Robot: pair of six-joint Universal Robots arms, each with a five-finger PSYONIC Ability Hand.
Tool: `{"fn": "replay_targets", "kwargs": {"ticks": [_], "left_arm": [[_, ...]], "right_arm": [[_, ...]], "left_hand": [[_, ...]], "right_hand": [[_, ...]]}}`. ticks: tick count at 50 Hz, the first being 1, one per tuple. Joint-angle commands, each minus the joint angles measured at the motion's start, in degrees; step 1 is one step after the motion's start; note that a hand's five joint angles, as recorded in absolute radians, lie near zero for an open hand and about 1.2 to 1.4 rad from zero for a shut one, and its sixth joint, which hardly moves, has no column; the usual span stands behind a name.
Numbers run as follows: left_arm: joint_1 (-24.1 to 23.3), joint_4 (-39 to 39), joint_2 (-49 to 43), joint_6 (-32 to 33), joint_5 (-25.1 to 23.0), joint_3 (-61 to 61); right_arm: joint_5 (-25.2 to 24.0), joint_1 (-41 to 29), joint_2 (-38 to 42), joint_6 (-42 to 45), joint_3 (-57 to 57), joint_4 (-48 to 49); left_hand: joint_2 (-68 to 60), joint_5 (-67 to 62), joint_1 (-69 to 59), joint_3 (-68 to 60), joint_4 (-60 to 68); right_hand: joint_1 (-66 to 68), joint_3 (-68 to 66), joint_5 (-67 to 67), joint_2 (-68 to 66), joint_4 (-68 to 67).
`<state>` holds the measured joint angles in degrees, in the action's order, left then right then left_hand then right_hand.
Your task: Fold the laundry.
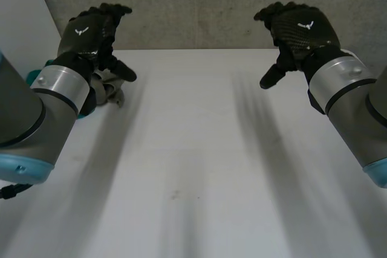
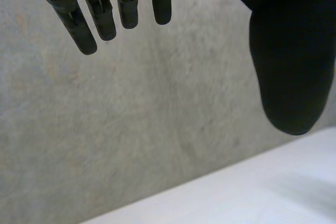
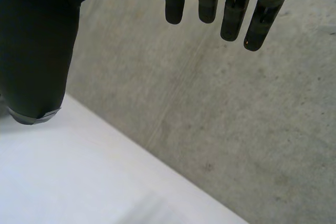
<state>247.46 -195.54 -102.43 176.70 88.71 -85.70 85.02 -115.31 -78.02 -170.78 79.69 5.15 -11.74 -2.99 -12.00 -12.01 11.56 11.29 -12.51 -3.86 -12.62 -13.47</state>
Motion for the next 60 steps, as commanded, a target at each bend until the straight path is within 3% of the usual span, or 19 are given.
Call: {"fn": "replay_targets", "kwargs": {"ticks": [1,10,14,19,26,30,33,35,36,43,47,50,55,60], "left_arm": [[5.31,5.25,-7.34,13.38,0.15,3.78],[9.89,3.06,-13.76,19.04,0.06,4.66],[14.45,-1.95,-19.47,22.02,-0.03,8.35],[21.82,-5.02,-31.13,30.43,-0.11,18.6],[24.74,-5.99,-40.73,35.56,-0.55,28.91],[26.15,-5.91,-45.23,35.65,-3.89,33.49],[26.06,-5.82,-46.72,35.74,-6.53,35.25],[25.97,-5.82,-46.72,35.65,-7.23,35.86],[25.62,-6.08,-46.55,35.47,-7.15,35.95],[22.37,-7.93,-41.99,33.63,-3.81,33.68],[19.3,-7.66,-32.86,26.09,-3.28,26.3],[15.0,-7.58,-21.79,15.9,-3.63,17.78],[5.09,-6.18,-6.51,-0.26,-8.53,5.75],[-3.63,-2.84,1.61,-7.67,-16.44,-3.58]], "right_arm": [[0.41,-0.61,3.84,7.57,0.11,-5.23],[-0.99,-0.62,5.95,7.75,6.08,-3.13],[-1.61,-0.44,7.27,8.1,9.16,-0.93],[-1.7,-0.35,8.41,8.36,11.18,-0.49],[-1.7,0.09,8.41,8.36,11.98,-0.49],[-1.7,0.09,8.5,8.36,12.15,-0.23],[-1.78,0.09,8.5,8.45,12.15,-0.14],[-1.78,0.09,8.41,8.45,12.15,-0.14],[-1.78,0.17,8.41,8.45,12.15,-0.14],[-1.78,0.18,7.97,8.54,11.98,-0.14],[-1.78,0.18,7.71,8.54,11.45,-0.14],[-1.78,0.26,7.45,8.54,11.1,-0.22],[-1.78,0.35,6.13,8.98,10.39,-0.22],[-1.43,1.84,4.99,9.07,10.13,-0.31]], "left_hand": [[1.52,2.77,1.79,1.8,-1.35],[1.69,2.94,1.96,1.97,-1.52],[1.69,2.94,1.96,1.97,-1.52],[1.69,2.94,1.96,1.97,-1.52],[1.69,2.94,1.96,1.97,-1.52],[-1.49,-0.24,-1.23,-1.22,1.67],[-17.63,-16.37,-17.36,-17.35,17.8],[-43.24,-41.99,-42.98,-42.97,43.41],[-68.01,-66.76,-67.75,-67.74,68.19],[-68.26,-67.01,-68.0,-67.99,68.44],[-68.26,-67.01,-68.0,-67.99,68.44],[-68.26,-67.01,-68.0,-67.99,68.44],[-68.26,-67.01,-68.0,-67.99,68.44],[-68.26,-67.01,-68.0,-67.99,68.44]], "right_hand": [[-1.29,2.51,3.86,2.62,3.47],[-1.29,2.51,3.86,2.62,3.47],[-1.29,2.51,3.86,2.62,3.47],[-1.29,2.51,3.86,2.62,3.47],[-1.29,2.51,3.86,2.62,3.47],[-1.29,2.51,3.86,2.62,3.47],[-1.29,2.51,3.86,2.62,3.47],[-1.29,2.51,3.86,2.62,3.47],[-1.29,2.51,3.86,2.62,3.47],[-1.29,2.51,3.86,2.62,3.47],[-1.29,2.51,3.86,2.62,3.47],[-1.29,2.51,3.86,2.62,3.47],[-1.29,2.51,3.86,2.62,3.47],[-1.29,2.51,3.86,2.62,3.47]]}}
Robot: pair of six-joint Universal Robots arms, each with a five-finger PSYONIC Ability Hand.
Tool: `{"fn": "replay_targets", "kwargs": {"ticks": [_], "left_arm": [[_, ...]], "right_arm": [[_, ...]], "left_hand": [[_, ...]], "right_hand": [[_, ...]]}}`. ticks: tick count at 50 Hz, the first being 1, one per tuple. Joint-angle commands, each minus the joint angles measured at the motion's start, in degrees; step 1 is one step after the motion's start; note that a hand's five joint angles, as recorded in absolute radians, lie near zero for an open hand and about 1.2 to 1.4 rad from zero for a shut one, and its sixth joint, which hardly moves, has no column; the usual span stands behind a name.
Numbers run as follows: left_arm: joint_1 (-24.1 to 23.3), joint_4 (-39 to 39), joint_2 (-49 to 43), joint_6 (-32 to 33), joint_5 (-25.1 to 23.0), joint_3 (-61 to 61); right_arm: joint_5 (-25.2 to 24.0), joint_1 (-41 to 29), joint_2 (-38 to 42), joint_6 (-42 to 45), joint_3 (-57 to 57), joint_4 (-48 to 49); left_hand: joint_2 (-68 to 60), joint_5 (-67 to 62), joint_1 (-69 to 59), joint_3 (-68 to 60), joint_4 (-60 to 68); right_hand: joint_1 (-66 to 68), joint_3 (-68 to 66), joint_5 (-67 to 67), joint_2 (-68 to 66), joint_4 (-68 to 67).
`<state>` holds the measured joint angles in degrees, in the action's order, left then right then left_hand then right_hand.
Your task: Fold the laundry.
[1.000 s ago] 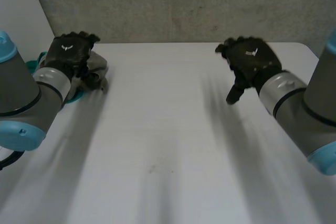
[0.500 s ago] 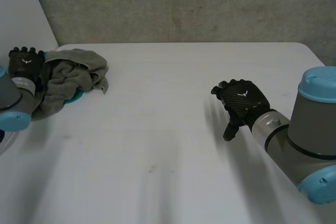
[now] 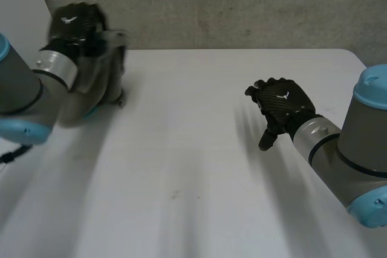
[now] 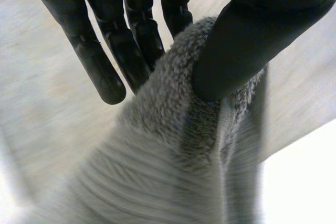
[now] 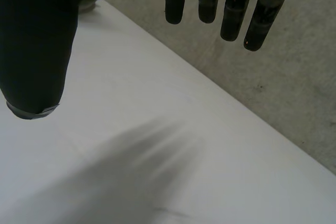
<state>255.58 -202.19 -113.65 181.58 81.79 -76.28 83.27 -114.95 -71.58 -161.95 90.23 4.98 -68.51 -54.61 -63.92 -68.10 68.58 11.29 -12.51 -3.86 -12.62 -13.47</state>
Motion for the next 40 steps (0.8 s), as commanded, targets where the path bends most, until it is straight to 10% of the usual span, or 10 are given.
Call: {"fn": "replay_targets", "kwargs": {"ticks": [1,2,3,6,14,27,40], "left_arm": [[-12.82,4.08,12.84,-12.66,-10.59,-13.88],[-13.96,4.52,12.75,-12.66,-11.82,-14.85],[-16.41,5.13,12.66,-12.13,-13.14,-16.08],[-20.46,7.24,12.22,-8.72,-13.15,-17.06],[-18.29,9.44,10.9,4.72,-7.89,-16.44],[-15.11,9.18,10.03,7.64,1.53,-17.94],[-7.64,12.43,-3.33,21.26,-0.31,-11.44]], "right_arm": [[0.31,1.83,-1.54,0.23,-0.41,-0.14],[0.4,2.53,-1.81,0.23,-0.5,-0.14],[0.48,2.97,-1.9,0.23,-0.59,-0.23],[0.57,4.12,-1.98,0.23,-1.11,-0.58],[0.75,5.35,-1.98,0.84,-2.26,-0.67],[0.05,4.47,-1.9,10.77,-2.78,-8.48],[-0.13,-2.47,-1.81,-3.45,2.83,-12.37]], "left_hand": [[-11.49,-15.39,-16.08,-11.9,11.42],[-11.49,-15.39,-16.08,-11.9,11.42],[22.62,18.72,18.04,22.22,-22.69],[58.51,54.61,53.92,58.1,-58.58],[58.13,54.23,53.54,57.72,-58.19],[57.96,54.06,53.37,57.55,-58.03],[55.94,52.04,51.35,55.53,-56.01]], "right_hand": [[-1.29,2.51,3.86,2.62,3.47],[-1.29,2.51,3.86,2.62,3.47],[-1.29,2.51,3.86,2.62,3.47],[-1.29,2.51,3.86,2.62,3.47],[-1.29,2.51,3.86,2.62,3.47],[-1.29,2.51,3.86,2.62,3.47],[-1.29,2.51,3.86,2.62,3.47]]}}
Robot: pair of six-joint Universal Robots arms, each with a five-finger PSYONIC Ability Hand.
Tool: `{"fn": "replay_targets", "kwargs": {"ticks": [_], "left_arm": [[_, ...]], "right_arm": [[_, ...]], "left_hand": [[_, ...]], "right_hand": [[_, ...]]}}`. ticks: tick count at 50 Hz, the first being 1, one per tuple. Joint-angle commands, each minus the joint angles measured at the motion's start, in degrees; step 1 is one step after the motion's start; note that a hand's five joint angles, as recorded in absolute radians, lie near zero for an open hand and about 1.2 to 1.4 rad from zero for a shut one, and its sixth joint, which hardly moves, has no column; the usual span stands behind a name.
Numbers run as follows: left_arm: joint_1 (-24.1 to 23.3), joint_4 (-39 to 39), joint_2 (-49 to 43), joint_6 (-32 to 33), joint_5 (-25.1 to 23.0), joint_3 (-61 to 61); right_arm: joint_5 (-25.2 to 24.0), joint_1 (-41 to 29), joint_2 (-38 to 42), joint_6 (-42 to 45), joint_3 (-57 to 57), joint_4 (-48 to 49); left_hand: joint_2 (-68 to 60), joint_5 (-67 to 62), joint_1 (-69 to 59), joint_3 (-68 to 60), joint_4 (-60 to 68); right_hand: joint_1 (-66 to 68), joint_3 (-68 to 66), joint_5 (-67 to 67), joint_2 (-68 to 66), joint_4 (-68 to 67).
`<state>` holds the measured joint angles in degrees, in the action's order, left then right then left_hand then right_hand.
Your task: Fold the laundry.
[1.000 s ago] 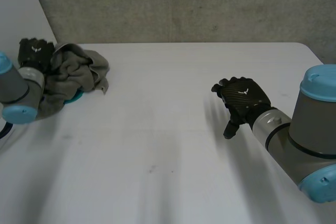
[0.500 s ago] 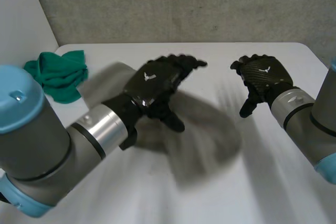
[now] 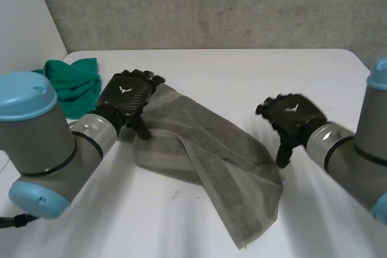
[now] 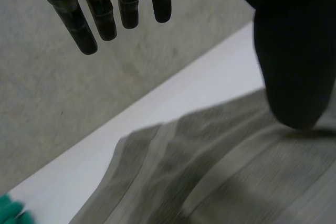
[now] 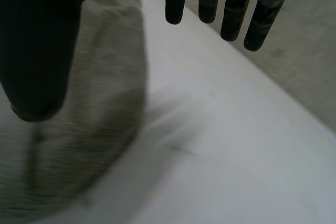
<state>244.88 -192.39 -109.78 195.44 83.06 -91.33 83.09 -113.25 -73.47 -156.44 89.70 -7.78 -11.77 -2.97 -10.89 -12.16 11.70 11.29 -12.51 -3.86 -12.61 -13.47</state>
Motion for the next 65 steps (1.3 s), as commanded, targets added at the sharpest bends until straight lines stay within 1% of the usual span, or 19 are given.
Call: {"fn": "replay_targets", "kwargs": {"ticks": [1,6,13,17,18,21,25,32,33,36,40,44,47,49,51,53,57,61,65], "left_arm": [[3.06,3.15,-7.73,7.67,-1.67,3.88],[2.88,7.28,-10.02,8.03,-2.81,4.58],[2.53,7.82,-13.43,8.29,-2.64,6.6],[1.65,7.82,-15.81,8.29,-2.37,10.03],[1.39,7.82,-16.6,8.29,-2.37,11.25],[1.04,7.82,-18.19,8.29,-2.46,13.54],[-0.63,7.73,-19.94,8.2,-2.02,17.23],[-9.5,6.42,-19.69,7.32,1.75,23.3],[-12.29,4.41,-19.34,7.06,2.19,24.44],[-16.18,-0.08,-18.46,5.92,2.37,25.24],[-21.62,-9.04,-17.22,-1.17,2.29,24.98],[-26.02,-11.25,-20.64,-5.94,0.89,24.97],[-27.44,-11.43,-21.88,-5.16,0.61,24.8],[-27.35,-11.17,-21.62,-3.93,1.23,24.01],[-26.31,-11.08,-21.01,-2.18,2.36,22.79],[-23.76,-10.99,-19.69,-0.51,3.68,21.9],[-14.11,-10.12,-14.69,2.31,9.03,17.87],[-11.45,-9.68,-10.9,2.05,10.55,14.09],[-6.36,-9.76,-6.34,1.88,10.37,8.03]], "right_arm": [[0.05,-4.26,0.17,-9.32,3.81,0.75],[0.58,-5.05,0.7,-9.06,5.57,3.56],[0.41,-4.26,0.96,-6.52,6.97,4.79],[0.14,-4.18,0.61,-5.2,8.55,4.79],[0.14,-4.18,0.44,-5.02,8.82,4.88],[0.05,-3.83,0.26,-4.4,9.96,5.23],[-0.21,-0.84,-1.41,-3.96,11.46,5.93],[-0.3,4.25,-5.09,-3.96,11.11,6.11],[-0.3,4.96,-5.62,-3.96,10.93,6.2],[0.05,8.46,-8.17,-4.05,9.88,6.29],[0.05,12.52,-10.81,-4.31,9.0,6.9],[-0.12,15.16,-12.13,-4.4,8.73,7.87],[-0.56,15.6,-12.22,-4.49,8.82,7.96],[-1.0,15.34,-12.13,-4.49,9.26,7.69],[-1.7,15.16,-12.13,-4.4,9.61,7.52],[-2.58,14.63,-11.61,-4.23,9.79,7.43],[-4.25,11.3,-10.55,-5.19,9.7,6.2],[-4.43,4.8,-6.87,-6.77,8.21,5.5],[-4.25,-3.71,-0.9,-11.42,4.27,5.32]], "left_hand": [[-0.97,0.23,-1.85,-0.57,1.04],[-4.49,-3.3,-5.38,-4.1,4.57],[-13.9,-12.7,-14.78,-13.51,13.97],[-38.91,-37.72,-39.8,-38.52,38.99],[-53.47,-52.27,-54.36,-53.08,53.54],[-68.21,-67.01,-69.09,-67.81,68.28],[-68.23,-67.03,-69.11,-67.84,68.3],[-68.23,-67.03,-69.11,-67.84,68.3],[-68.23,-67.03,-69.11,-67.84,68.3],[-68.23,-67.03,-69.11,-67.84,68.3],[-68.23,-67.03,-69.11,-67.84,68.3],[-68.23,-67.03,-69.11,-67.84,68.3],[-68.23,-67.03,-69.11,-67.84,68.3],[-29.92,-28.72,-30.8,-29.53,29.99],[-1.63,-0.43,-2.51,-1.24,1.7],[-0.97,0.23,-1.85,-0.57,1.04],[-0.3,0.9,-1.18,0.1,0.37],[0.21,1.41,-0.67,0.6,-0.14],[1.05,2.25,0.17,1.44,-0.98]], "right_hand": [[-1.29,2.51,3.86,2.61,3.47],[-1.29,2.51,3.86,2.61,3.47],[-1.29,2.51,3.86,2.61,3.47],[-1.29,2.51,3.86,2.61,3.47],[-1.29,2.51,3.86,2.61,3.47],[-1.29,2.51,3.86,2.61,3.47],[-1.29,2.51,3.86,2.61,3.47],[-1.29,2.51,3.86,2.61,3.47],[-1.29,2.51,3.86,2.61,3.47],[-1.29,2.51,3.86,2.61,3.47],[-1.29,2.51,3.86,2.61,3.47],[-1.29,2.51,3.86,2.61,3.47],[-1.29,2.51,3.86,2.61,3.47],[-1.29,2.51,3.86,2.61,3.47],[-1.29,2.51,3.86,2.61,3.47],[-1.29,2.51,3.86,2.61,3.47],[-1.29,2.51,3.86,2.61,3.47],[-1.29,2.51,3.86,2.61,3.47],[-1.29,2.51,3.86,2.61,3.47]]}}
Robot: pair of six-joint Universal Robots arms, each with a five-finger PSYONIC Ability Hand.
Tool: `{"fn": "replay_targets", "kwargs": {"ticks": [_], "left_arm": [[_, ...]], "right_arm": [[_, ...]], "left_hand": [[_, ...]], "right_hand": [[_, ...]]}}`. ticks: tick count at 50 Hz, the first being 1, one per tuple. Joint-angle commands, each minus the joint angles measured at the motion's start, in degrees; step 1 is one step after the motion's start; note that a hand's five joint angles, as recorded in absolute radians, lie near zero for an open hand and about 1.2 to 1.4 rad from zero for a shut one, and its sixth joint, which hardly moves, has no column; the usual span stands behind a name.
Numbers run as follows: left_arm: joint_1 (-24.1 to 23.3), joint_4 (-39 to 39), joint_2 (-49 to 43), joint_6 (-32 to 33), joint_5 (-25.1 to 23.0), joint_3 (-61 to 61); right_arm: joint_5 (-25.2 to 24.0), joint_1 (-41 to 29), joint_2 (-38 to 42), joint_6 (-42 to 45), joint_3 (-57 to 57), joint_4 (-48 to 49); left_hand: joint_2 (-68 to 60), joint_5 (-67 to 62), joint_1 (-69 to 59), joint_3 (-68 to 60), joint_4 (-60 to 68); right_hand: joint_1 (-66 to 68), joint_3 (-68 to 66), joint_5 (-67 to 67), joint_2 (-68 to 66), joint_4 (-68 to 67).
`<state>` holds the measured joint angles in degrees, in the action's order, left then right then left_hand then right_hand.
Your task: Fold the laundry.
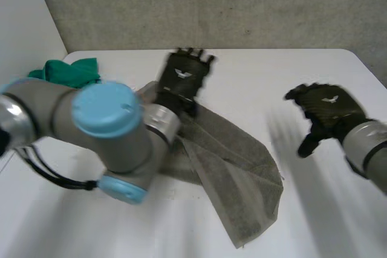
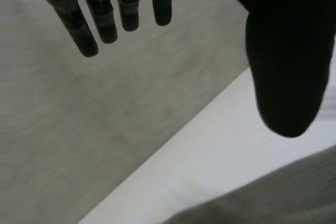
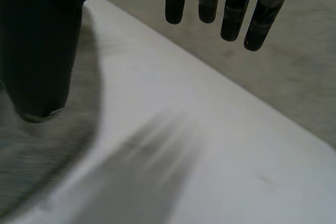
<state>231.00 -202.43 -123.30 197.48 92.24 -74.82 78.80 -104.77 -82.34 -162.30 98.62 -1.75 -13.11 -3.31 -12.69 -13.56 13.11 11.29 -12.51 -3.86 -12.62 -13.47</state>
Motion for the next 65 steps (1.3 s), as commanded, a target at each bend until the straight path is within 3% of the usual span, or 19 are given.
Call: {"fn": "replay_targets", "kwargs": {"ticks": [1,8,18,22,23,25,26,29,34,40,50,59,60,61,63,65], "left_arm": [[8.49,0.36,8.16,-0.26,1.1,-9.45],[13.85,0.01,14.58,-3.24,0.83,-18.06],[17.73,-0.07,18.89,-5.62,0.57,-23.52],[18.43,-0.07,19.42,-5.71,0.57,-24.49],[18.43,-0.16,19.51,-5.71,0.57,-24.58],[18.43,-0.16,19.42,-5.71,0.57,-24.84],[18.43,-0.16,19.51,-5.71,0.48,-24.93],[18.61,-0.16,19.33,-5.71,-0.22,-24.93],[20.8,-0.16,19.24,-5.62,-3.64,-24.84],[23.35,0.19,18.8,-5.53,-7.16,-24.84],[26.17,0.54,17.05,-5.01,-11.21,-24.84],[25.91,0.98,10.73,-2.02,-13.67,-22.57],[25.82,1.07,10.28,-1.41,-13.67,-22.21],[25.73,1.24,9.58,-0.7,-13.67,-21.86],[25.38,1.86,7.65,1.49,-13.67,-20.46],[25.2,2.3,5.19,4.12,-13.67,-18.53]], "right_arm": [[0.12,-14.74,10.68,-7.13,-6.49,-0.71],[1.52,-21.35,22.47,-11.37,-15.55,-0.88],[11.72,-24.17,33.2,-10.14,-24.96,-0.88],[13.83,-24.26,35.23,-8.82,-27.95,-0.88],[13.92,-24.26,35.31,-8.56,-28.3,-0.88],[13.92,-24.17,35.14,-8.38,-28.31,-0.8],[13.66,-23.99,34.44,-8.47,-28.13,-0.8],[13.31,-23.55,32.6,-8.64,-27.43,-0.71],[11.02,-22.33,21.97,-8.29,-25.41,-0.18],[9.18,-10.84,15.2,-5.58,-24.09,-0.97],[6.19,2.71,11.67,4.44,-17.33,-2.73],[6.36,5.72,11.76,16.4,-12.75,-5.19],[6.36,5.72,11.76,17.19,-12.66,-5.54],[6.62,5.63,11.76,18.24,-12.58,-6.24],[6.8,5.54,11.76,18.6,-12.75,-6.42],[6.71,5.54,11.67,18.6,-13.62,-6.42]], "left_hand": [[2.39,2.6,1.97,2.84,-2.39],[2.72,2.93,2.31,3.18,-2.73],[3.06,3.27,2.65,3.52,-3.06],[3.06,3.27,2.65,3.52,-3.06],[3.06,3.27,2.65,3.52,-3.06],[3.06,3.27,2.65,3.52,-3.06],[3.06,3.27,2.65,3.52,-3.06],[3.06,3.27,2.65,3.52,-3.06],[3.06,3.27,2.65,3.52,-3.06],[2.89,3.1,2.48,3.35,-2.9],[2.89,3.1,2.48,3.35,-2.9],[1.88,2.09,1.47,2.34,-1.89],[1.88,2.09,1.47,2.34,-1.89],[1.88,2.09,1.47,2.34,-1.89],[1.88,2.09,1.47,2.34,-1.89],[1.88,2.09,1.47,2.34,-1.89]], "right_hand": [[-1.29,2.51,3.86,2.62,3.47],[-1.29,2.51,3.86,2.62,3.47],[6.18,-4.96,-3.6,-4.85,-4.0],[32.37,-31.15,-29.79,-31.04,-30.19],[49.26,-48.04,-46.68,-47.93,-47.08],[68.62,-67.4,-66.04,-67.29,-66.44],[68.71,-67.49,-66.14,-67.38,-66.53],[68.71,-67.49,-66.14,-67.38,-66.53],[68.71,-67.49,-66.14,-67.38,-66.53],[68.71,-67.49,-66.14,-67.38,-66.53],[68.71,-67.49,-66.14,-67.38,-66.53],[68.71,-67.49,-66.14,-67.38,-66.53],[66.61,-65.39,-64.03,-65.28,-64.43],[40.11,-38.89,-37.53,-38.78,-37.93],[14.88,-13.67,-12.31,-13.56,-12.71],[4.06,-2.84,-1.49,-2.73,-1.88]]}}
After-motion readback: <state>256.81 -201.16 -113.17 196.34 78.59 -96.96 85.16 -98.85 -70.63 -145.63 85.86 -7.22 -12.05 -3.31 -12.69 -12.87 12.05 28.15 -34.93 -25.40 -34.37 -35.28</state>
